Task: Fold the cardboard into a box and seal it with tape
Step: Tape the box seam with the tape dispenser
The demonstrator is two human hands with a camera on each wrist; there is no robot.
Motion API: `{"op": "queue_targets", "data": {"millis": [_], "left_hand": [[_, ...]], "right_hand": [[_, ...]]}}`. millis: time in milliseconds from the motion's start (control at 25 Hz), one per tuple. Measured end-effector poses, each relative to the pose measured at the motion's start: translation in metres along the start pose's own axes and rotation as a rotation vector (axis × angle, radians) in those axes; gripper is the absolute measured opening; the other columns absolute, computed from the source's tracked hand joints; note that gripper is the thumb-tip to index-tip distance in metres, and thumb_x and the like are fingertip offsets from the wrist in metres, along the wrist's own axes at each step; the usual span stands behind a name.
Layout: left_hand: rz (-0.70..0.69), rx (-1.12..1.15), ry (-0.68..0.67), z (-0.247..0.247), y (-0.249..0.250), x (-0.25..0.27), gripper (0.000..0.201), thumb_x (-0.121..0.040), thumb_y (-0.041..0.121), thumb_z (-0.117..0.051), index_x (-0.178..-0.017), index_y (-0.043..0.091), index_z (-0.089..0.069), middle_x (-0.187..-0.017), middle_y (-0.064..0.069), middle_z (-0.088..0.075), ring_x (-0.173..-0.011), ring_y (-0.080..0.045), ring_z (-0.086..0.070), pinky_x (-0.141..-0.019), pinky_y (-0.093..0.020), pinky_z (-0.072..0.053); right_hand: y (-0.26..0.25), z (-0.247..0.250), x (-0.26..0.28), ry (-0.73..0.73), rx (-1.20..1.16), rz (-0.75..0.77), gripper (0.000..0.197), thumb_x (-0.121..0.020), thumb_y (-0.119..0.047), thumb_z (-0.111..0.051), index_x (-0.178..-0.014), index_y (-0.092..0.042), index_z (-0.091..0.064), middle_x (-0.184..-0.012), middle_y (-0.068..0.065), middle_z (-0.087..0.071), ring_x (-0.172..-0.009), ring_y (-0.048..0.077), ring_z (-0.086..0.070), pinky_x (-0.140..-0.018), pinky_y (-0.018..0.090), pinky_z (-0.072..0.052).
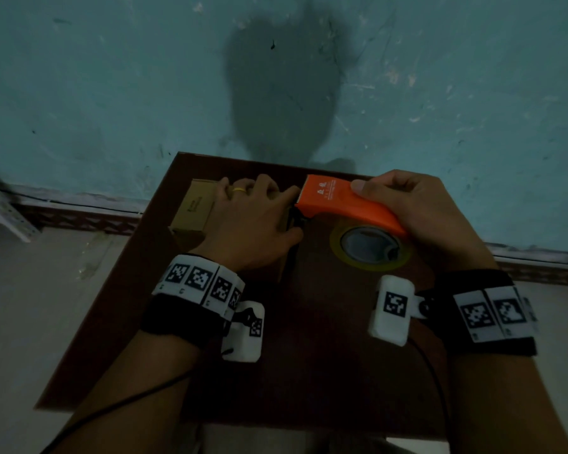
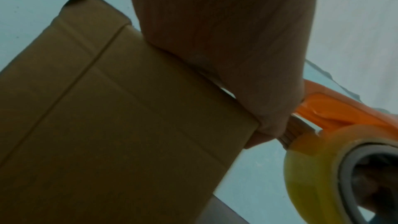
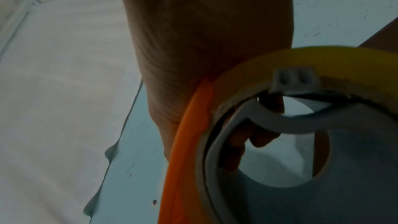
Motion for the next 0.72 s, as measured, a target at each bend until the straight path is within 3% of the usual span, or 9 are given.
{"op": "queue_targets", "data": {"millis": [200, 400, 640, 720], "left_hand": [[-0.003, -0.004, 0.005, -0.001, 0.003, -0.003, 0.069, -0.092, 0.07, -0.044, -0.152, 0.044, -0.023, -0.152, -0.003, -0.039, -0.146, -0.038, -0.038, -0.123, -0.069, -0.011], [-0.012, -0.014, -0.005, -0.003, 0.005, -0.004, 0.057, -0.096, 0.07, -0.039, -0.148, 0.047, -0.038, -0.15, -0.002, -0.041, -0.146, -0.038, -0.036, -0.123, -0.072, -0.007], [-0.021, -0.046, -0.015, -0.004, 0.006, -0.005, 0.067, -0.084, 0.076, -0.034, -0.143, 0.045, -0.039, -0.147, 0.002, -0.041, -0.14, -0.033, -0.041, -0.122, -0.067, -0.015], [-0.019, -0.049, -0.025, -0.006, 0.004, -0.005, 0.069, -0.082, 0.076, -0.032, -0.142, 0.045, -0.038, -0.147, 0.002, -0.04, -0.14, -0.033, -0.04, -0.121, -0.067, -0.016]], "right_hand": [[0.0, 0.0, 0.001, -0.02, -0.017, 0.007, 0.03, -0.085, -0.046, -0.087, -0.098, -0.019, -0.083, -0.088, 0.002, -0.084, -0.074, 0.02, -0.082, -0.063, 0.025, -0.062], [0.003, -0.002, -0.001, -0.034, 0.014, 0.023, 0.033, -0.08, -0.046, -0.091, -0.099, -0.02, -0.084, -0.09, 0.002, -0.084, -0.077, 0.019, -0.082, -0.069, 0.029, -0.066], [0.018, 0.003, -0.007, -0.006, 0.019, 0.022, 0.04, -0.075, -0.047, -0.093, -0.099, -0.017, -0.083, -0.092, 0.003, -0.084, -0.081, 0.021, -0.082, -0.074, 0.034, -0.067], [0.026, 0.001, -0.008, -0.021, 0.006, 0.019, 0.039, -0.074, -0.045, -0.093, -0.097, -0.014, -0.082, -0.09, 0.004, -0.084, -0.079, 0.021, -0.081, -0.069, 0.03, -0.067]]}}
Point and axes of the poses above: each hand's wrist, its own x-axis away from the middle knuckle, its own z-axis out of the back of the hand, y = z × x, the point moved 10 cm from there along -x, towards the middle knuckle
